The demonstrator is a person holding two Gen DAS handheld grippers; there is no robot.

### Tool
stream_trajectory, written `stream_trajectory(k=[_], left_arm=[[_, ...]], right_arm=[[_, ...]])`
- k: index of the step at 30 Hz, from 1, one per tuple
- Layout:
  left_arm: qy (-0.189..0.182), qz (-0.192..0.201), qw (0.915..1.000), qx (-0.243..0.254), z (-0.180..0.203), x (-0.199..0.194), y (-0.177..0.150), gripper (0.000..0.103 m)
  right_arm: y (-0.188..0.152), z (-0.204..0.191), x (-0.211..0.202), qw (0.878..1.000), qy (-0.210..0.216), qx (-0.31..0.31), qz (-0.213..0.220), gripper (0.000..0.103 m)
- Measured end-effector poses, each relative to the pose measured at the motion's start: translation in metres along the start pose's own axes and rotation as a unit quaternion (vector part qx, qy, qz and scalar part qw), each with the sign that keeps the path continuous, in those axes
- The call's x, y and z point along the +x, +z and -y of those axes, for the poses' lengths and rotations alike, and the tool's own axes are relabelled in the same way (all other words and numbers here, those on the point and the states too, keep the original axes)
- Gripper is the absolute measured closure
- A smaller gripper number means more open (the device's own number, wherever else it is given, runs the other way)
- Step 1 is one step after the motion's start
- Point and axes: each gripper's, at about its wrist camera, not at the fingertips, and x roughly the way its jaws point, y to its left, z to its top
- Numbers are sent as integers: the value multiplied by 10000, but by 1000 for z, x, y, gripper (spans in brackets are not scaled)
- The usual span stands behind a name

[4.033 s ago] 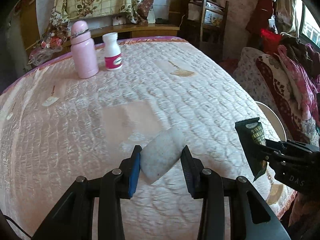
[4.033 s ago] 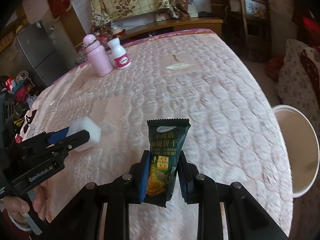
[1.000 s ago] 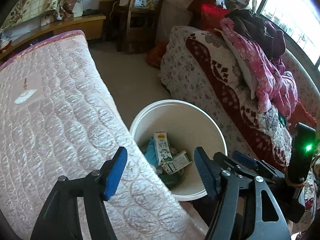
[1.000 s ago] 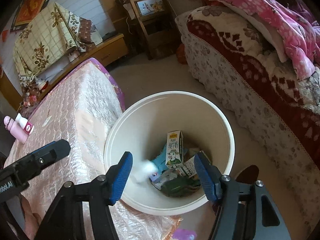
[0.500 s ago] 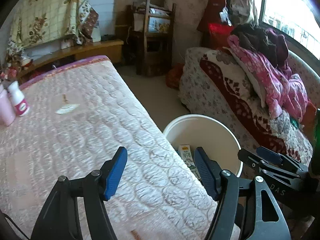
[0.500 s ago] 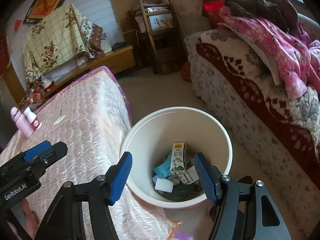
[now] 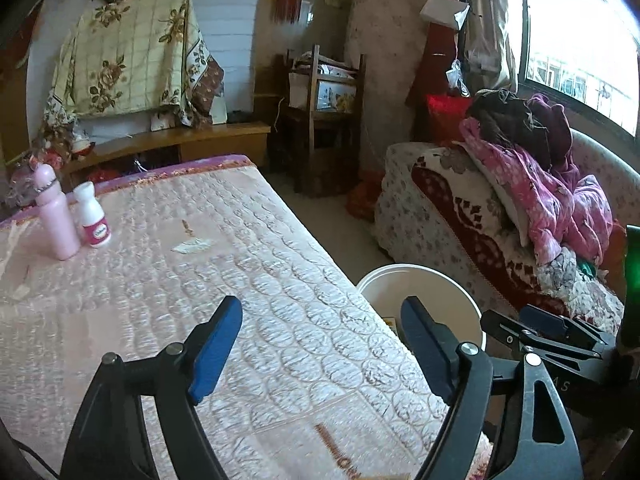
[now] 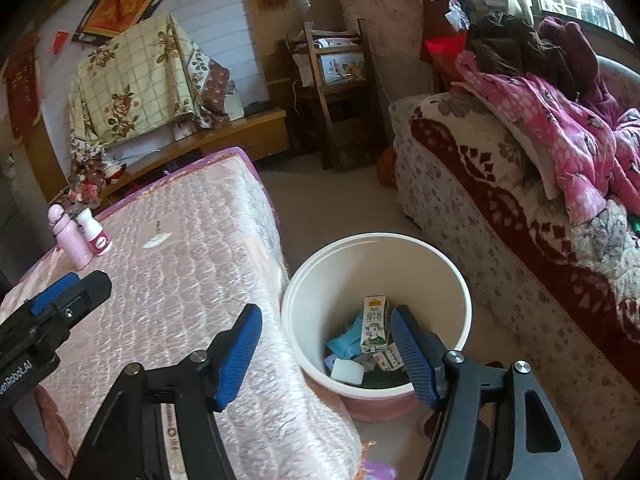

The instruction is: Collect trash

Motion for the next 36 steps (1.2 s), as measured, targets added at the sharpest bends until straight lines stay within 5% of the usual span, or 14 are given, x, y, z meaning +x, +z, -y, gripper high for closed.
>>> stream_trajectory(k=[20, 36], left_arm=[[130, 259, 9995, 146, -9, -31, 1, 18], [-106, 774, 9968, 163, 9, -56, 19, 18]], right_arm=[[0, -24, -21, 9998, -28, -177, 107, 32], [21, -18, -86, 9945, -375, -247, 942, 27]])
